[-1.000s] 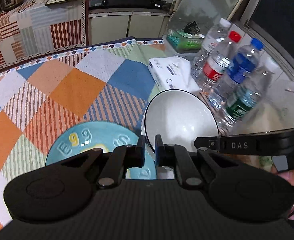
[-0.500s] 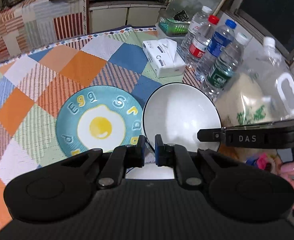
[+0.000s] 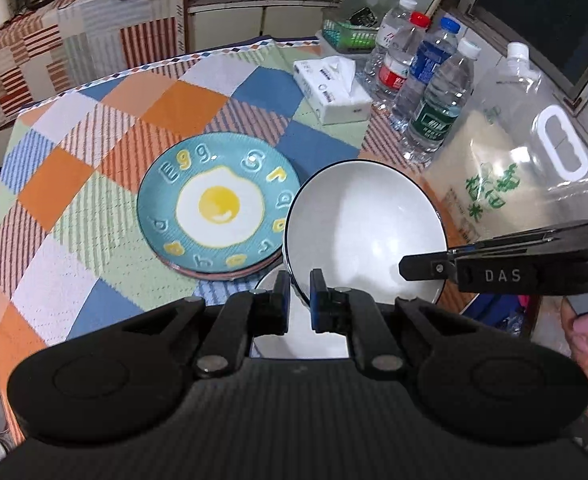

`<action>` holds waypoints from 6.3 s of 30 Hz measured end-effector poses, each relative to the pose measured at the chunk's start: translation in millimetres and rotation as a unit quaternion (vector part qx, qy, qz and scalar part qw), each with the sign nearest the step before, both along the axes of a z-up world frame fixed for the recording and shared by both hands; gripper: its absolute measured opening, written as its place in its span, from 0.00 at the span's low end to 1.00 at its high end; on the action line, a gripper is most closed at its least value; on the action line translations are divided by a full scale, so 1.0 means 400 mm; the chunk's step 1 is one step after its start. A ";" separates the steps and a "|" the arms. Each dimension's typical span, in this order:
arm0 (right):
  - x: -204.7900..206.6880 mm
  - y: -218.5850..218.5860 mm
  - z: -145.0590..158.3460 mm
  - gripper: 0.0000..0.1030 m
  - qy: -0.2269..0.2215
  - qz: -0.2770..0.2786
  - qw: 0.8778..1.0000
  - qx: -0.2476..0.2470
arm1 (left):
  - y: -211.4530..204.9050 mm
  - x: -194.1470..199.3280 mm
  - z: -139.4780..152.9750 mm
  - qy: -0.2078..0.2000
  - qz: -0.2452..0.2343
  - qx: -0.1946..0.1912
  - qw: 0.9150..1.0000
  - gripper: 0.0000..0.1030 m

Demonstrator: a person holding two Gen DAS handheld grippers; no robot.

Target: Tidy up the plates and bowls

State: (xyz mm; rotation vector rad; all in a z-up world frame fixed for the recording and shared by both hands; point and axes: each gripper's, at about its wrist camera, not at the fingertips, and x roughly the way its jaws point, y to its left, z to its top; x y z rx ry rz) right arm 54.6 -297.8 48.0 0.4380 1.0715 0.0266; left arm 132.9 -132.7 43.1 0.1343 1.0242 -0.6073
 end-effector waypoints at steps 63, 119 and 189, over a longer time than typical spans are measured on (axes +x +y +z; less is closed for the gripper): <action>-0.054 0.159 -0.107 0.31 -0.071 0.186 0.961 -0.193 | 0.059 0.018 -0.193 0.153 0.024 -0.009 0.988 0.29; -0.038 0.211 -0.389 0.99 -0.181 0.267 0.935 -0.147 | 0.134 0.078 -0.408 0.160 0.029 -0.153 0.975 0.38; 0.319 0.249 -0.273 0.98 -0.200 0.304 0.915 -0.177 | 0.134 0.448 -0.264 0.128 0.071 -0.080 0.986 0.37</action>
